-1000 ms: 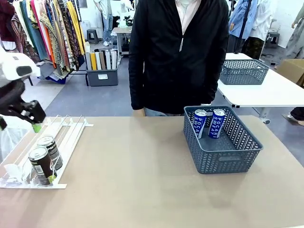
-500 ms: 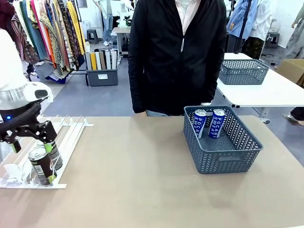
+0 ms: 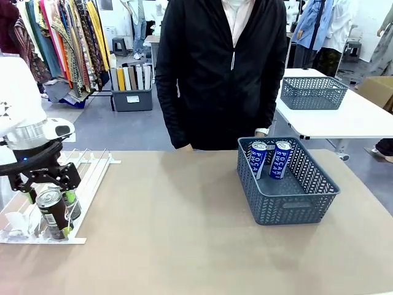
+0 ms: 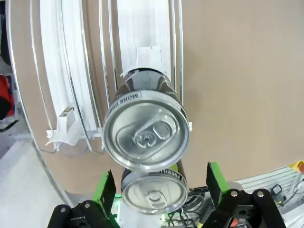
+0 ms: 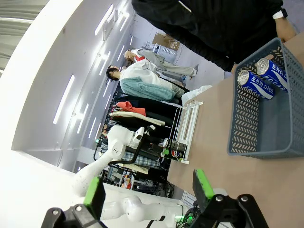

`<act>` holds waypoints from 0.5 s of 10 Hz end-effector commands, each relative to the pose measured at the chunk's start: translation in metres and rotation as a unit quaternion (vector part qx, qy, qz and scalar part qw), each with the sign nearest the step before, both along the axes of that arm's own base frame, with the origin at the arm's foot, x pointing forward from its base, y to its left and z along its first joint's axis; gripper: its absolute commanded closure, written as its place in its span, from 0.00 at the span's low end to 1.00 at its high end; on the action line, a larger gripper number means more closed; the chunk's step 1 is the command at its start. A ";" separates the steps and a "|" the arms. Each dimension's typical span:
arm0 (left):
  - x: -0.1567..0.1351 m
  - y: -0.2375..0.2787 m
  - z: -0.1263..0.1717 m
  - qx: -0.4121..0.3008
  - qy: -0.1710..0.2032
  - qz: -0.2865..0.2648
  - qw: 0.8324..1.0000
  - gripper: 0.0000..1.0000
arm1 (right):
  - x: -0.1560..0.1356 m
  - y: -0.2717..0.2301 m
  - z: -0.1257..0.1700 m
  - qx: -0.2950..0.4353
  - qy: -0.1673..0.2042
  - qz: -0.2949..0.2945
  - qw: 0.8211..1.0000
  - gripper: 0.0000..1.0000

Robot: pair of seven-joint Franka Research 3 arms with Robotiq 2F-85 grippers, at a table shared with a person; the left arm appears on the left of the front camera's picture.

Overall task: Retrieve and store the cans from the dispenser.
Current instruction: Pick up one can from the Automatic Can Dispenser and place it in the middle of the table.

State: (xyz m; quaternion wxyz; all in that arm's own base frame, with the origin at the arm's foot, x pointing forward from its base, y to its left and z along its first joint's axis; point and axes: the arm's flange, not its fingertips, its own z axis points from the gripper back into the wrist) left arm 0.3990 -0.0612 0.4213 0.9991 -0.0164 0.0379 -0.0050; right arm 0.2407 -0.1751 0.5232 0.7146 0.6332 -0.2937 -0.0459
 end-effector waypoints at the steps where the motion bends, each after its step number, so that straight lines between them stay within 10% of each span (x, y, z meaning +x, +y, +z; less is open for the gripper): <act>1: 0.006 0.006 0.004 -0.013 -0.003 0.008 1.000 0.00 | 0.003 0.000 0.004 0.006 -0.015 -0.002 1.000 0.00; 5: 0.004 0.014 0.006 -0.010 -0.001 0.013 1.000 0.00 | 0.003 0.000 0.004 0.006 -0.015 -0.002 1.000 0.00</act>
